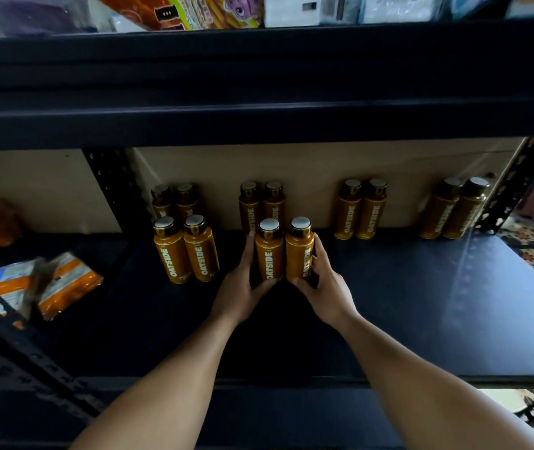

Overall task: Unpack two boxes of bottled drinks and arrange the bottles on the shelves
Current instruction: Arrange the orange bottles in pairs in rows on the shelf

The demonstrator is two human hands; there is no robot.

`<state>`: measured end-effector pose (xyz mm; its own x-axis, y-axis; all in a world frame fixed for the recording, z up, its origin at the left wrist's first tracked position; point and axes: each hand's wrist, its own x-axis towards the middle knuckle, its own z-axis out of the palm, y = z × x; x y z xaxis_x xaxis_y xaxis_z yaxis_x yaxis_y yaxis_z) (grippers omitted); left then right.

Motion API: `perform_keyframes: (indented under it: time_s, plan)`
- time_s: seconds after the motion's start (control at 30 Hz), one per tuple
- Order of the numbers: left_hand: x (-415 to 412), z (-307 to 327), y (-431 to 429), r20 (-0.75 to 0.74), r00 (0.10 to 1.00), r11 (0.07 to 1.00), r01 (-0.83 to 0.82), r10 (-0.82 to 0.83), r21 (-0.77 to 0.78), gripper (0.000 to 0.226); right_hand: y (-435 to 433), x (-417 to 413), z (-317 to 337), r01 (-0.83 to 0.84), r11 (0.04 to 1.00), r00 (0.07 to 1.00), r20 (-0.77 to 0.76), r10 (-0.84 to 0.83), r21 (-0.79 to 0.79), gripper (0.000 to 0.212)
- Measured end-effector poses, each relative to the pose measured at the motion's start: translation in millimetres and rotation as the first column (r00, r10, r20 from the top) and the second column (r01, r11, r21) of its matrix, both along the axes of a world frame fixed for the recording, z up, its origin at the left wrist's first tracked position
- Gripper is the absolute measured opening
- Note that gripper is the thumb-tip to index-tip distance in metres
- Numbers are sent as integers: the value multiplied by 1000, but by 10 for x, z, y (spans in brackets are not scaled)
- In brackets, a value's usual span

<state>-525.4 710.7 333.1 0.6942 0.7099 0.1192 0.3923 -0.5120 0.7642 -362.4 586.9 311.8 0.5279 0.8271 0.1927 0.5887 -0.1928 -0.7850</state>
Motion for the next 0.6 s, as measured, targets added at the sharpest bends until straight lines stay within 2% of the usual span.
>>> perform_keyframes:
  time_s: [0.6]
  plan:
    - [9, -57, 29, -36, 999, 1000, 6, -5, 27, 100, 40, -51, -2, 64, 998, 996, 61, -65, 9, 98]
